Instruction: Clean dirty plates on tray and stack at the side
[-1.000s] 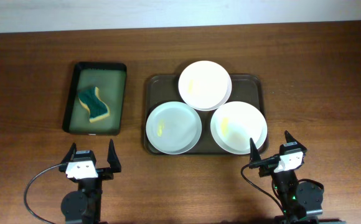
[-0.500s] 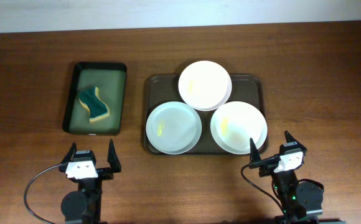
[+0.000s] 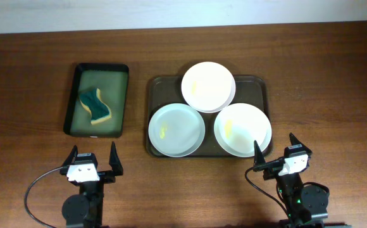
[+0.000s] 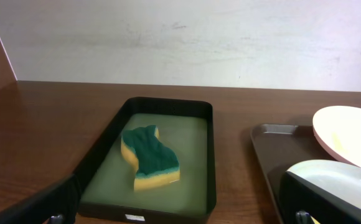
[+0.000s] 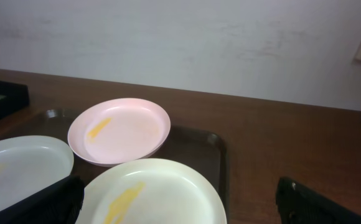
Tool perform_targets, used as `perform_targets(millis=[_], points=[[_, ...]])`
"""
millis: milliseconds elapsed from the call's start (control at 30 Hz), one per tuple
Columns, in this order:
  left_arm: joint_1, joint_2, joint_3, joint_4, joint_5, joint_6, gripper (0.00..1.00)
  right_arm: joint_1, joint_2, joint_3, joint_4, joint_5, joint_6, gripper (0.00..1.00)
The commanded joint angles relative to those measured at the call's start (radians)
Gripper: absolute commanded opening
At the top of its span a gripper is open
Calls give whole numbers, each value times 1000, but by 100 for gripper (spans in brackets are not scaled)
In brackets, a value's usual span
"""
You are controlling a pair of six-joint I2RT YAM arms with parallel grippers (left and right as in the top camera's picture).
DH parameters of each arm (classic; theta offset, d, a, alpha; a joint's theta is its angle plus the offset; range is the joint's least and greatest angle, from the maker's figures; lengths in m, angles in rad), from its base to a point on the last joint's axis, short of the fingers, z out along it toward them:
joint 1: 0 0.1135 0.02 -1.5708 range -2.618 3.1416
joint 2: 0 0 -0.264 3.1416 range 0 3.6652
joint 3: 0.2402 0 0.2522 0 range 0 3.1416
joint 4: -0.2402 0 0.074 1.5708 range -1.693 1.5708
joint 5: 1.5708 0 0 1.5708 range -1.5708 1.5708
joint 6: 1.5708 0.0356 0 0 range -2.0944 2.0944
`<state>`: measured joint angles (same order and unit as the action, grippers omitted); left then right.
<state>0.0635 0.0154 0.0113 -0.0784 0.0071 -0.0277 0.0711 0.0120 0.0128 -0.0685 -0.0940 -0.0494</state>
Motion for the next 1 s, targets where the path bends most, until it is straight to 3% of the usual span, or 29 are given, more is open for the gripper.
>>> perform_targets(millis=[0,267,367,467,633,733,833,967], points=[[-5,-8,-2,-6,-11,-13,99,6,-9,-7,-3,5,1,98],[-4,-8,-2,33,-47,-11,99,6,-9,-7,-3,5,1,98],[-5,-8,-2,181,214,-191,99,6,-9,-7,-3,5,1,98],[-5,-8,-2,329,429,-249,99,6,-9,-7,-3,5,1,98],[-5,-8,-2,605,528,-249,99,6,-9,-7,-3,5,1,98],[-4,-8,26,718,468,-248,99,6,-9,-7,-3,5,1,98],[-4,22,143,617,396,-152,99,6,-9,-7,-3,5,1,98],[-4,220,465,217,281,0,99,6,-9,-7,-3,5,1,98]])
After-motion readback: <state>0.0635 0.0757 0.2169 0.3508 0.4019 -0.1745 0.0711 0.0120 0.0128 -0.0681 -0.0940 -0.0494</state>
